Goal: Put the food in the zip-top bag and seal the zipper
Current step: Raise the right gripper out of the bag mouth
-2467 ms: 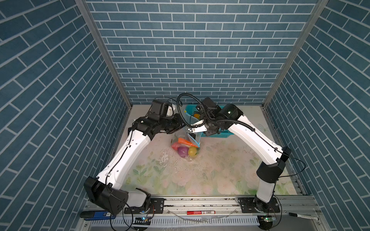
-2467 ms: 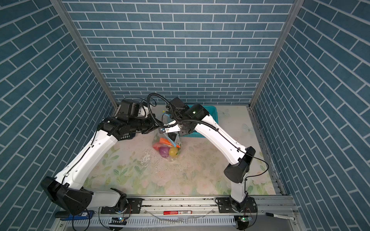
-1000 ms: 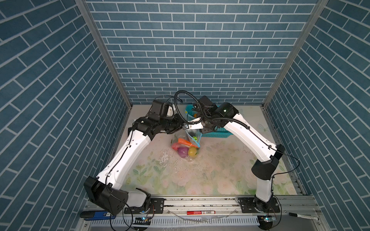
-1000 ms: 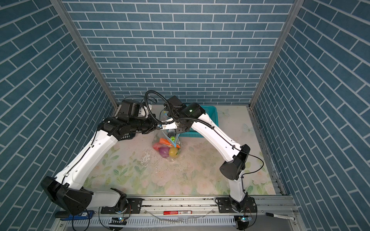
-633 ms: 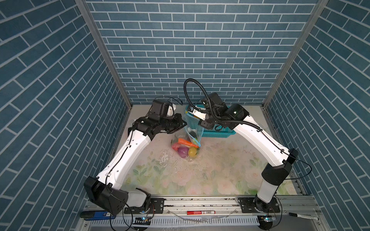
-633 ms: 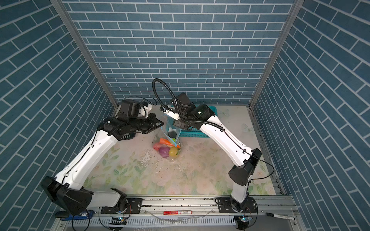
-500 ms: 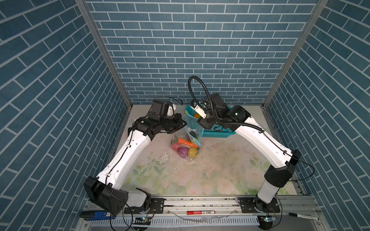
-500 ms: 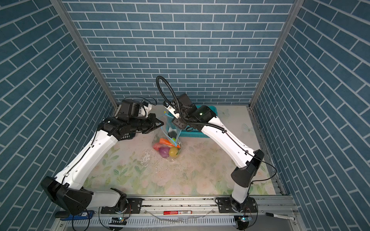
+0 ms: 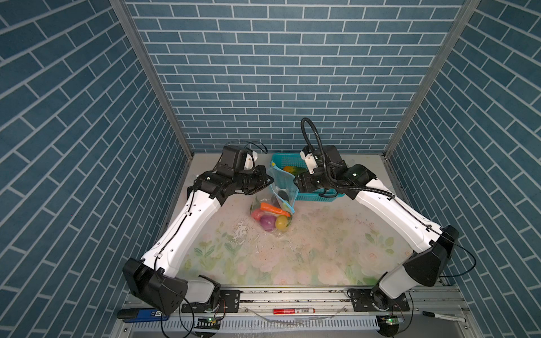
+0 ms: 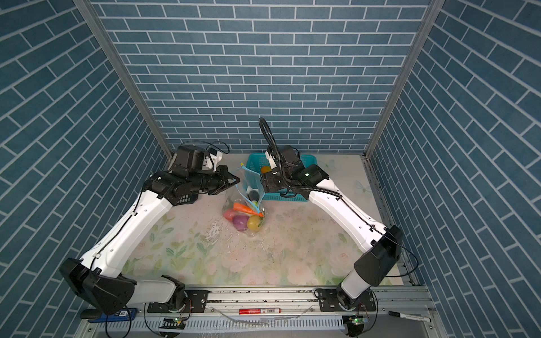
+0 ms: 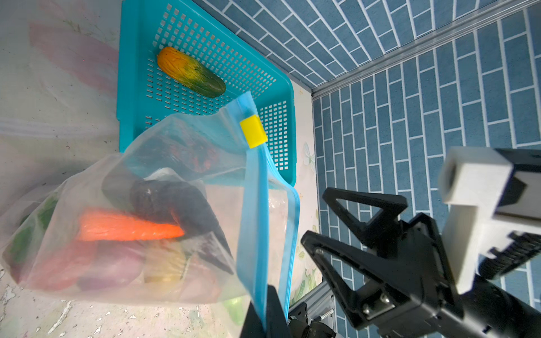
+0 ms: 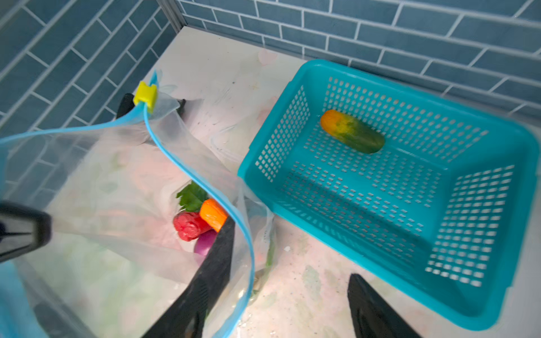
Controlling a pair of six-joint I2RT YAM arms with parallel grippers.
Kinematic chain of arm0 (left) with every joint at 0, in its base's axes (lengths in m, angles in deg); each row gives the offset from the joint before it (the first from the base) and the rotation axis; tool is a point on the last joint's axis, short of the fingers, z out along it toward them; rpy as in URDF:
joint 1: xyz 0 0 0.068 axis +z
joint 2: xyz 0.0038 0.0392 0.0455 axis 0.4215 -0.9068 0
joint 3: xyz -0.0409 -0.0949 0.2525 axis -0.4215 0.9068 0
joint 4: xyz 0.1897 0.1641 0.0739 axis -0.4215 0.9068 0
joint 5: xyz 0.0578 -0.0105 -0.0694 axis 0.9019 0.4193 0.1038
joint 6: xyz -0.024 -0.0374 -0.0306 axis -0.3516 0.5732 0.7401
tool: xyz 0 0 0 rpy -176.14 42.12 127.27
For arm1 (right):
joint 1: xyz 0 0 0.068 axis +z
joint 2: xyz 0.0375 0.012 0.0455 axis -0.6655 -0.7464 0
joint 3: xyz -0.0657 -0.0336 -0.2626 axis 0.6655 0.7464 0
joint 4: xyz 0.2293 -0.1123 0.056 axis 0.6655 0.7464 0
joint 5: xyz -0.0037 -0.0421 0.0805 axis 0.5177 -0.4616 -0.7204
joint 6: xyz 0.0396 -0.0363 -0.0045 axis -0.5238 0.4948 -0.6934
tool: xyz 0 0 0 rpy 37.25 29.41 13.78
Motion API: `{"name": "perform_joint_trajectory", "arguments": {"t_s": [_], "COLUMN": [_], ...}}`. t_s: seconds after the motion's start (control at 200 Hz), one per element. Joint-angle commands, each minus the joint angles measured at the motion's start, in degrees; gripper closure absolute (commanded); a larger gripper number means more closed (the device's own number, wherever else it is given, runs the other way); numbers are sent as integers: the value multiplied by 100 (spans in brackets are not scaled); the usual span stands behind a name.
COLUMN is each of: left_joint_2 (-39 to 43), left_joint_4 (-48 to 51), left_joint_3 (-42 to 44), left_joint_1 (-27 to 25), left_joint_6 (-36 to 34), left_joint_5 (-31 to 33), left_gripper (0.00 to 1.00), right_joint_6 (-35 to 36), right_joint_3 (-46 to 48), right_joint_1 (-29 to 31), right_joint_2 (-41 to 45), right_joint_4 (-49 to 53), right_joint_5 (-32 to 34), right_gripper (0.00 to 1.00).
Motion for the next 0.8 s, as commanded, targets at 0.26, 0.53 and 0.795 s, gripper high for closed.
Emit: {"name": "perform_joint_trajectory", "arguments": {"t_s": [0.26, 0.53, 0.795], "left_joint_2": [33, -3, -14], "left_joint_4": [-194, -274, -278], "left_joint_3": [66, 155, 108], "left_joint_1": [-24, -16, -15], "left_joint_6": [-74, -92, -69], "left_joint_5": [-56, -54, -33], "left_gripper": [100, 100, 100], "right_joint_6": [-1195, -1345, -1355], "right_joint_3": [50, 185, 180], "right_joint_1": [-39, -62, -70], "right_joint_2": [-73, 13, 106], "right_joint_4": [-247, -417, -432], "right_joint_5": [-1025, -1121, -1149], "right_gripper": [56, 82, 96]}}
